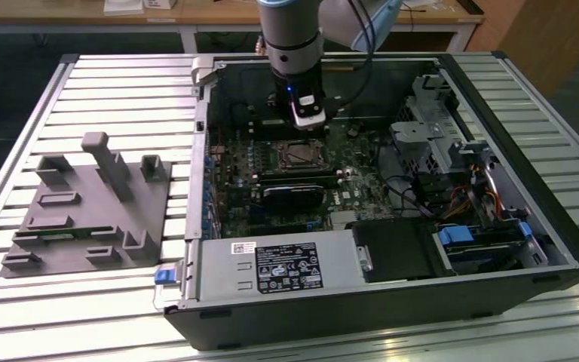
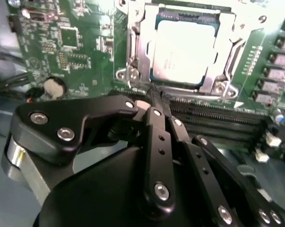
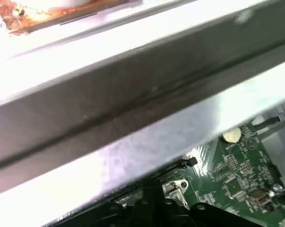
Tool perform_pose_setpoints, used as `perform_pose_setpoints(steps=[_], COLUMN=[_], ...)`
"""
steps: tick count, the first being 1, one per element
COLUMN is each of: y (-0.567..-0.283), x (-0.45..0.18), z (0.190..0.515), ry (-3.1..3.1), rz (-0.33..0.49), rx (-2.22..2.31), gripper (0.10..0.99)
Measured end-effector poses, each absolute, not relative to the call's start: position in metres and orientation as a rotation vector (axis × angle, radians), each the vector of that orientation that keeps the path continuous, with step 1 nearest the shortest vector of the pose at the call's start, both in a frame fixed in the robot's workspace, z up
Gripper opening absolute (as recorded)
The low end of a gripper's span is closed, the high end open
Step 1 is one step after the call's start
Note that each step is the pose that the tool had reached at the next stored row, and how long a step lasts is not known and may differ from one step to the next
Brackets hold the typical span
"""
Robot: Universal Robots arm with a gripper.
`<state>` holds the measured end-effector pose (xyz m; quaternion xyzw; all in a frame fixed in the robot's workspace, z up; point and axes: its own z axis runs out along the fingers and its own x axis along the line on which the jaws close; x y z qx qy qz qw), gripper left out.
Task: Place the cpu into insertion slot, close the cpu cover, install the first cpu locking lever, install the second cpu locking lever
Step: 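Install the first cpu locking lever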
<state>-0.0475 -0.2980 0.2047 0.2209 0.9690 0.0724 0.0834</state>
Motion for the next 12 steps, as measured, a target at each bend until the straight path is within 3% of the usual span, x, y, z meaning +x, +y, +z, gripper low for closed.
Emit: perform_pose_setpoints(steps=[12], y=[-0.298], x=[-0.047], z=[0.222], ry=[2.893], rz=[0.217], rx=[0.659], gripper=[0.106])
